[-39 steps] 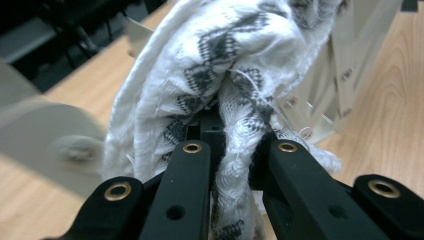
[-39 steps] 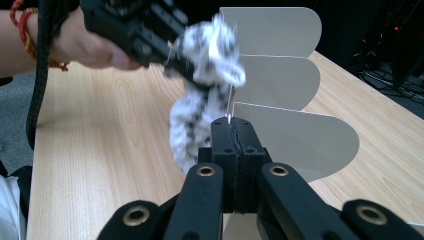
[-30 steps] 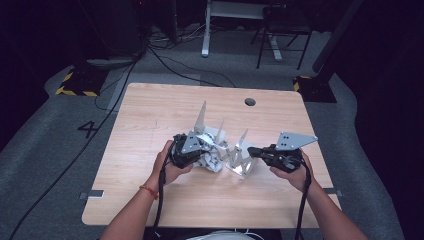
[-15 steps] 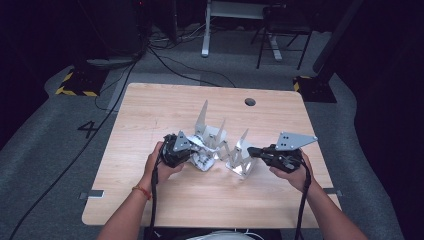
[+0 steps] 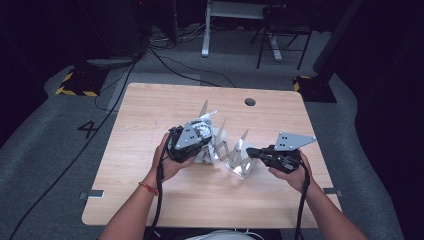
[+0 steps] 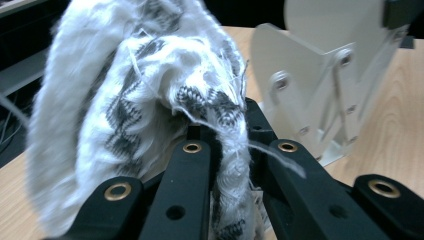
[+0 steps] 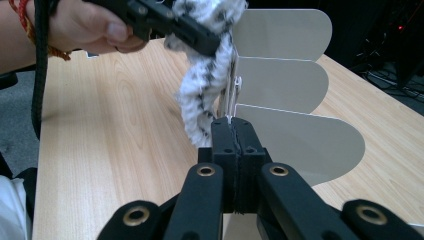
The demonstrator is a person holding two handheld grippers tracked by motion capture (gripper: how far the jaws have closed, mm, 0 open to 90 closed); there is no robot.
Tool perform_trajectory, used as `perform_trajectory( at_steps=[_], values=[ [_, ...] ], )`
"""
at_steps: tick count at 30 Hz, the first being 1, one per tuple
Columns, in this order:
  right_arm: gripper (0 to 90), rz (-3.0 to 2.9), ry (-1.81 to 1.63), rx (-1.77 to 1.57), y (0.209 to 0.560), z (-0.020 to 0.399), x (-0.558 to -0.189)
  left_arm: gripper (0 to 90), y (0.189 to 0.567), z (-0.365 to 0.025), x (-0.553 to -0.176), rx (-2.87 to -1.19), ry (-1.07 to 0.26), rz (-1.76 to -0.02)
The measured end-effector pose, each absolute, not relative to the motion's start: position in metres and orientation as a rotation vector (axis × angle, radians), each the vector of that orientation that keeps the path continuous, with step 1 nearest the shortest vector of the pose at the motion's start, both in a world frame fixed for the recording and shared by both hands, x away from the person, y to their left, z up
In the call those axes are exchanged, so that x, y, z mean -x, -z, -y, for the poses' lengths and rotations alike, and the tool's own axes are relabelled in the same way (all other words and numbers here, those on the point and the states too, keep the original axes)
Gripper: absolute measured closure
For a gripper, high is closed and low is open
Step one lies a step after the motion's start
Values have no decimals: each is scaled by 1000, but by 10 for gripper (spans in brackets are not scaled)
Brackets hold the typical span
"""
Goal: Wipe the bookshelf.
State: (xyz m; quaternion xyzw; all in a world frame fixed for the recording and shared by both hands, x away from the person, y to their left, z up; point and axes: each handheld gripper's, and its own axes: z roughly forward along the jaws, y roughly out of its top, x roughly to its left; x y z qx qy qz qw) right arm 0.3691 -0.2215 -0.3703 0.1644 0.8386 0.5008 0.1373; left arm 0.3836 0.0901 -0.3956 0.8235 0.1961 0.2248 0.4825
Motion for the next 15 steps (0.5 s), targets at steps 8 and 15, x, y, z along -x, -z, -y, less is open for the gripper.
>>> perform_trajectory(
  at_steps=[8,15],
  values=[
    [900,-2434,-1448,-474,370,220,-367,839,437,-56,-384,-2122,-466,-460],
    [900,-2431,-1447,-473,370,221,-368,841,445,-69,-384,-2104,-429,-509]
  ],
)
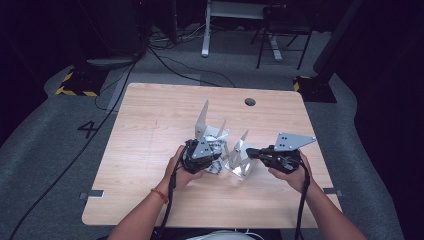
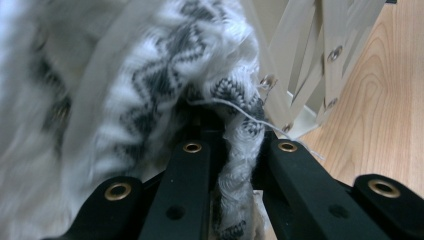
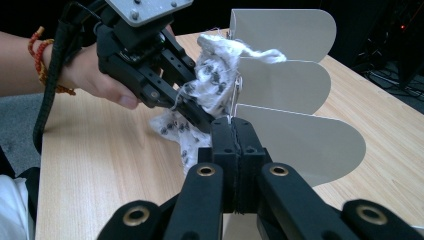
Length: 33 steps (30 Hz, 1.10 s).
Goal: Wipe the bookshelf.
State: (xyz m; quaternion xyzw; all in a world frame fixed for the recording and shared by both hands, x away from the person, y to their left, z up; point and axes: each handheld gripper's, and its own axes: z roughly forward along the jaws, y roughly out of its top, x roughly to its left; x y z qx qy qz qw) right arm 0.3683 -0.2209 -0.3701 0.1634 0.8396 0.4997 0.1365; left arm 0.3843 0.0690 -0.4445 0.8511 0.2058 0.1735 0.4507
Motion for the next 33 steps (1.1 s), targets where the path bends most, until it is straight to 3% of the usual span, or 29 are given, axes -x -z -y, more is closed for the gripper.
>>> perform_trajectory(
  at_steps=[13,24,33],
  values=[
    [900,-2429,-1441,-465,370,220,-369,840,475,-83,-384,-2232,-426,-566],
    [900,-2422,-1433,-470,370,219,-368,839,432,-36,-363,-2128,-436,-339],
    [900,-2423,-1437,-473,370,220,-368,839,458,4,-359,-2213,-373,-252]
  ],
)
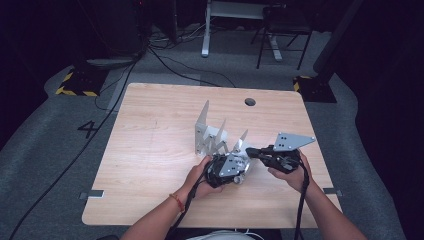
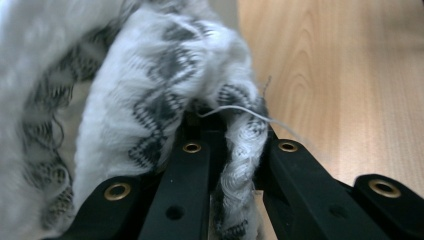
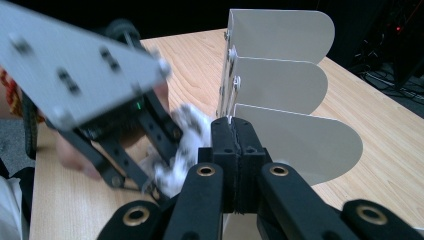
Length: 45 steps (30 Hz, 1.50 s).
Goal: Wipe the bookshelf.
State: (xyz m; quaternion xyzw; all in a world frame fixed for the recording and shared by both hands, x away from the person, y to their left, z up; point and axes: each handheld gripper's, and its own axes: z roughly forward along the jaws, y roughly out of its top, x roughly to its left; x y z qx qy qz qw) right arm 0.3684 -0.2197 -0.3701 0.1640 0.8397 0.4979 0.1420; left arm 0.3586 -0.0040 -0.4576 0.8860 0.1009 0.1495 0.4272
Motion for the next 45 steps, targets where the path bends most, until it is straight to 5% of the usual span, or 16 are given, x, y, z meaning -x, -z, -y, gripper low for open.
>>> perform_trajectory(
  at_steps=[10,22,34,45],
  values=[
    [900,-2425,-1437,-471,370,220,-368,838,479,-10,-371,-2295,-323,-350],
    [900,-2420,-1436,-479,370,219,-369,838,413,-4,-354,-2120,-440,-165],
    [900,-2414,-1434,-482,370,220,-368,836,455,22,-356,-2240,-395,-146],
    [900,-2410,-1430,-477,370,218,-367,836,468,-12,-358,-2340,-415,-221]
  ],
)
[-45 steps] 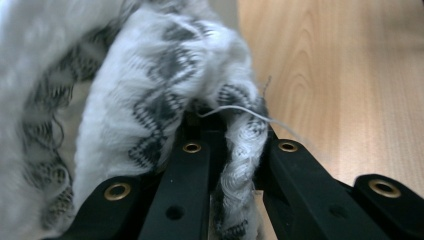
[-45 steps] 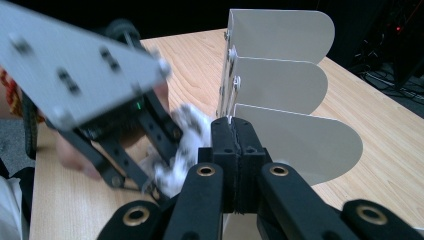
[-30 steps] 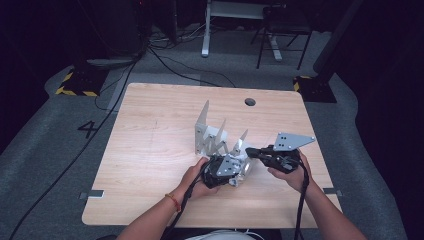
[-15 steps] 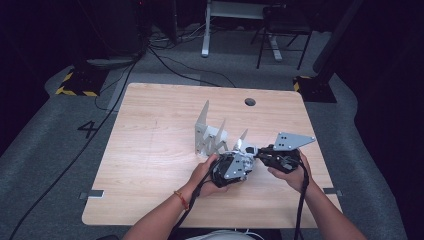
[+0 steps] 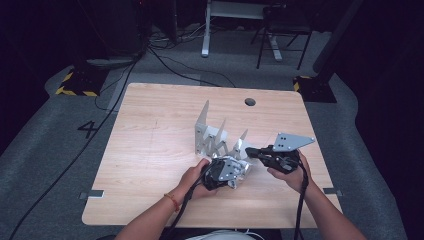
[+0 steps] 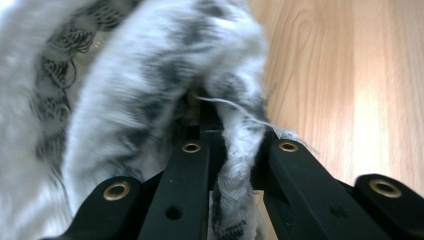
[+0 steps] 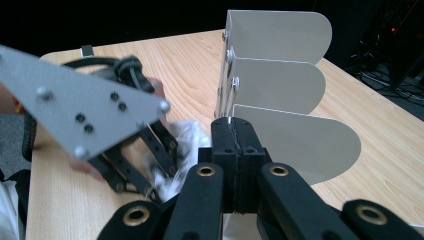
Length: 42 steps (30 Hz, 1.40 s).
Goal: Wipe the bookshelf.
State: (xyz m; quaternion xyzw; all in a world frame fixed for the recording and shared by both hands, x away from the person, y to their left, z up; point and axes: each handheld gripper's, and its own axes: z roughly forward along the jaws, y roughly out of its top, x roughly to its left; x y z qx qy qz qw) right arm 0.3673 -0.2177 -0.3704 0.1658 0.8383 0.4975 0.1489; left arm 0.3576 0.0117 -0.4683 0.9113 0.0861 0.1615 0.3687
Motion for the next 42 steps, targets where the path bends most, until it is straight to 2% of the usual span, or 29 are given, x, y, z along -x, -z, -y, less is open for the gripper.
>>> perform_trajectory(
  at_steps=[9,21,26,27,30,31,35,38,42],
  values=[
    [900,-2398,-1376,-440,369,202,-362,836,457,-50,-340,-2311,-394,-242],
    [900,-2406,-1337,-397,367,173,-357,830,456,-131,-311,-2226,-347,-464],
    [890,-2436,-1325,-357,365,157,-356,827,466,-143,-302,-2242,-321,-495],
    [877,-2437,-1327,-343,365,155,-357,826,468,-143,-302,-2242,-319,-499],
    [732,-2420,-1369,-391,366,159,-360,822,472,-143,-302,-2259,-331,-515],
    [728,-2409,-1374,-403,366,161,-360,823,474,-144,-304,-2262,-325,-530],
    [615,-2386,-1414,-410,362,178,-361,822,478,-149,-310,-2269,-325,-576],
    [573,-2358,-1411,-379,357,190,-358,818,481,-152,-315,-2270,-340,-613],
    [510,-2303,-1394,-429,352,214,-364,775,484,-157,-321,-2254,-349,-676]
  ],
)
